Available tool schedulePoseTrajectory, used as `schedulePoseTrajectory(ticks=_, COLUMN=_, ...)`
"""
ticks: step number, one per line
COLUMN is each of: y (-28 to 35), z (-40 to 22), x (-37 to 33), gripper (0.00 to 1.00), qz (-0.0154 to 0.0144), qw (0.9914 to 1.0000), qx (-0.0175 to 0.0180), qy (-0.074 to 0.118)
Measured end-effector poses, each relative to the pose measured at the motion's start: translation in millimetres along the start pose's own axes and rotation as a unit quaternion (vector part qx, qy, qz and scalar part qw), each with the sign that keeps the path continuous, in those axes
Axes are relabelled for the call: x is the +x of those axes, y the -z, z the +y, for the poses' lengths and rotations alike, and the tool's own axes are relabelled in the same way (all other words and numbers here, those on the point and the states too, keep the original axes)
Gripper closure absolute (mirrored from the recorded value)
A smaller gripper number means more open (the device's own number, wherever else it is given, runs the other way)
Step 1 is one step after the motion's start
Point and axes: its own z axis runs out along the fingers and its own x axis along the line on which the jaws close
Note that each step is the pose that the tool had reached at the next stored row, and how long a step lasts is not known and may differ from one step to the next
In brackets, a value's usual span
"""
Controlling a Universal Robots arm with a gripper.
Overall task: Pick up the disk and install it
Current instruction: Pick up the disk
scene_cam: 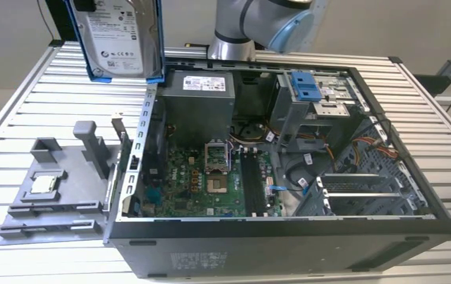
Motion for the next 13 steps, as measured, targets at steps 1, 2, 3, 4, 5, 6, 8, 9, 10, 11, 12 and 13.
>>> schedulePoseTrajectory(ticks=1, y=0.0, z=-1.4, x=0.1, gripper=1.00, qz=0.0000, qw=1.00000, qx=0.0000, qy=0.000)
schedulePoseTrajectory(ticks=2, y=0.0, z=-3.1, x=0.2, gripper=1.00, qz=0.0000, qw=1.00000, qx=0.0000, qy=0.000)
schedulePoseTrajectory(ticks=3, y=0.0, z=-4.7, x=0.3, gripper=1.00, qz=0.0000, qw=1.00000, qx=0.0000, qy=0.000)
schedulePoseTrajectory(ticks=4, y=0.0, z=-6.5, x=0.4, gripper=1.00, qz=0.0000, qw=1.00000, qx=0.0000, qy=0.000)
schedulePoseTrajectory(ticks=5, y=0.1, z=-8.2, x=0.6, gripper=1.00, qz=0.0000, qw=1.00000, qx=0.0000, qy=0.000)
schedulePoseTrajectory(ticks=6, y=0.1, z=-9.9, x=0.7, gripper=1.00, qz=0.0000, qw=1.00000, qx=0.0000, qy=0.000)
schedulePoseTrajectory(ticks=8, y=0.1, z=-13.9, x=0.9, gripper=1.00, qz=0.0000, qw=1.00000, qx=0.0000, qy=0.000)
schedulePoseTrajectory(ticks=9, y=0.2, z=-16.0, x=1.1, gripper=1.00, qz=0.0000, qw=1.00000, qx=0.0000, qy=0.000)
schedulePoseTrajectory(ticks=10, y=0.2, z=-18.0, x=1.2, gripper=1.00, qz=0.0000, qw=1.00000, qx=0.0000, qy=0.000)
schedulePoseTrajectory(ticks=11, y=0.2, z=-19.9, x=1.3, gripper=1.00, qz=0.0000, qw=1.00000, qx=0.0000, qy=0.000)
schedulePoseTrajectory(ticks=12, y=0.2, z=-21.8, x=1.5, gripper=1.00, qz=0.0000, qw=1.00000, qx=0.0000, qy=0.000)
schedulePoseTrajectory(ticks=13, y=0.2, z=-23.7, x=1.6, gripper=1.00, qz=0.0000, qw=1.00000, qx=0.0000, qy=0.000)
